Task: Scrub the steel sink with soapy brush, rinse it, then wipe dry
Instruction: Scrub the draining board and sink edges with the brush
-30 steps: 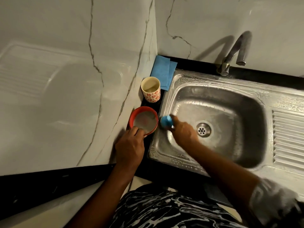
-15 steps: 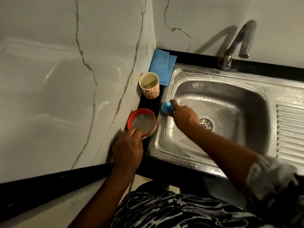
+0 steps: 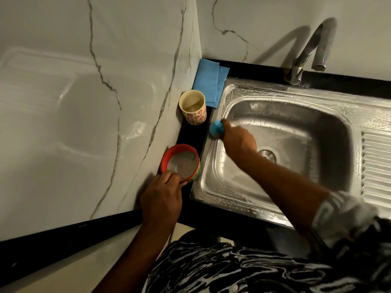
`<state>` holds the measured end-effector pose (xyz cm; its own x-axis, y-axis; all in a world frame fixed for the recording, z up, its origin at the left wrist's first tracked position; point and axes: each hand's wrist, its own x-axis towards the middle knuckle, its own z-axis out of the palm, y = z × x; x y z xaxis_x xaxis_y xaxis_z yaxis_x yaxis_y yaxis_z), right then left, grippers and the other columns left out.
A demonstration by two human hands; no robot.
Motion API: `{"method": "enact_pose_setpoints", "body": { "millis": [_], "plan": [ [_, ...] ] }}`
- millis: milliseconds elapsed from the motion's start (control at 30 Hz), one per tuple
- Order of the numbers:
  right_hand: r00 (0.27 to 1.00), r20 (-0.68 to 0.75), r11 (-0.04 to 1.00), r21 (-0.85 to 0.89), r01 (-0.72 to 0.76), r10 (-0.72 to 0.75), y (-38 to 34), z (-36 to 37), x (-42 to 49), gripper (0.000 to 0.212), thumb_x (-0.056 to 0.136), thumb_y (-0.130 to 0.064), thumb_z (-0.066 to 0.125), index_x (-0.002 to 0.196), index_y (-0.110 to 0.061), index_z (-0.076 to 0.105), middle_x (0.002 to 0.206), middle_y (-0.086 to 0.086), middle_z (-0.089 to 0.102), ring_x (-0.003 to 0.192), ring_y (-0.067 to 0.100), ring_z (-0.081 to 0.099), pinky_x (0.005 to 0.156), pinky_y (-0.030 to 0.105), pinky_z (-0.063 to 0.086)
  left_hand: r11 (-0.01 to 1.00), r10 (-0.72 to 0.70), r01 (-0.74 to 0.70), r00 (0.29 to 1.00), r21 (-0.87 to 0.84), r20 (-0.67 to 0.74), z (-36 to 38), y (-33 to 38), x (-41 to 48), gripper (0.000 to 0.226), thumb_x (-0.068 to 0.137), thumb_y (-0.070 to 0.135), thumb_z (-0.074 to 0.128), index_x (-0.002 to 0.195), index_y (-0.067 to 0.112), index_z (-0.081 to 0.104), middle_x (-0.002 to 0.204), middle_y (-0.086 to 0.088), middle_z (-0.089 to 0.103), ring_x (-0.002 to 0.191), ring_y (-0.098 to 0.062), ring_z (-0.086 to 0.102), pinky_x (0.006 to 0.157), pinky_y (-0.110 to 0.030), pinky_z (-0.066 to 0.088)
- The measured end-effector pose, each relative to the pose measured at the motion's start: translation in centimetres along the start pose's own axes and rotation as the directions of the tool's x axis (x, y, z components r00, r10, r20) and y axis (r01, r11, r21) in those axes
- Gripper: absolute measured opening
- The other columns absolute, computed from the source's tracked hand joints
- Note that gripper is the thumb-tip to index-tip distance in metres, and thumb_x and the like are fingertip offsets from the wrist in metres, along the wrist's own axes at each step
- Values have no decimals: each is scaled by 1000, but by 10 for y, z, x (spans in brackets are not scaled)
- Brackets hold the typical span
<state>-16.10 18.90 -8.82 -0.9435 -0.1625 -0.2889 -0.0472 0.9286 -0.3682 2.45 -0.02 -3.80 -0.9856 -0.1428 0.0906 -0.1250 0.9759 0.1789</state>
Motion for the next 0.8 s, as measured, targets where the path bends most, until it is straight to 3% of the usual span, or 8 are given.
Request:
{"method": "enact_pose_setpoints", "body": {
  "millis": [67, 167, 233, 333, 433, 600, 700, 800],
  "plan": [
    [990, 117, 997, -8, 80, -79, 2, 11, -43, 42, 107, -35, 41, 148, -35, 31, 86, 5, 61, 68, 23, 60, 58, 32, 40, 1000, -5, 5, 1000, -16, -6, 3, 1, 3, 20, 81, 15, 89, 86, 17, 70, 88, 1, 68, 73, -24, 59, 57, -30, 40],
    [939, 302, 975, -99, 200, -162, 2, 26, -87, 52, 106, -29, 40, 154, -39, 20, 103, 15, 68, 89, 36, 68, 67, 38, 44, 1000, -7, 7, 1000, -29, -12, 8, 0, 5, 20, 82, 16, 88, 85, 19, 69, 86, 2, 67, 73, -23, 59, 58, -28, 37],
    [956, 254, 976, -118, 181, -147, 2, 21, -74, 51, 107, -28, 40, 153, -37, 22, 100, 14, 68, 85, 36, 68, 65, 38, 46, 1000, -2, 2, 1000, -23, 0, 12, -1, 6, 19, 83, 15, 87, 84, 19, 69, 86, 3, 67, 73, -23, 58, 58, -28, 37],
    [998, 26, 995, -73, 66, -65, 5, 6, -17, 42, 107, -30, 43, 148, -31, 32, 85, 7, 61, 66, 24, 60, 57, 34, 44, 1000, 0, 0, 999, -18, 39, 22, -4, 9, 19, 83, 13, 86, 83, 18, 68, 85, 2, 67, 73, -24, 58, 56, -32, 44],
    [997, -79, 998, -56, -25, 21, 6, -11, 39, 39, 106, -22, 51, 143, -24, 40, 95, 13, 69, 79, 32, 68, 60, 40, 54, 1000, 21, -21, 997, 0, 76, 32, -5, 16, 19, 79, 8, 88, 86, 16, 71, 86, -2, 69, 73, -25, 60, 58, -28, 39],
    [999, -12, 1000, -2, 29, -29, 8, -5, 14, 39, 106, -29, 50, 143, -26, 41, 99, 12, 70, 71, 23, 59, 60, 36, 51, 999, 12, -17, 993, 40, 114, 39, -2, 32, 21, 78, 7, 87, 86, 17, 71, 88, -1, 69, 76, -25, 59, 60, -27, 31],
    [984, 130, 987, -86, 136, -124, 11, 10, -32, 45, 105, -29, 49, 148, -30, 34, 98, 13, 70, 73, 29, 65, 60, 36, 47, 999, 3, -10, 991, 52, 137, 41, -1, 37, 20, 78, 9, 86, 87, 18, 72, 89, 0, 69, 79, -25, 59, 58, -29, 33],
    [986, 117, 977, -159, 139, -121, 7, 10, -27, 50, 105, -23, 48, 151, -31, 30, 99, 13, 69, 78, 31, 66, 60, 37, 42, 999, -19, 13, 988, 39, 151, 41, -1, 38, 19, 80, 12, 87, 90, 19, 74, 92, 1, 71, 82, -25, 60, 58, -30, 39]
  ]
}}
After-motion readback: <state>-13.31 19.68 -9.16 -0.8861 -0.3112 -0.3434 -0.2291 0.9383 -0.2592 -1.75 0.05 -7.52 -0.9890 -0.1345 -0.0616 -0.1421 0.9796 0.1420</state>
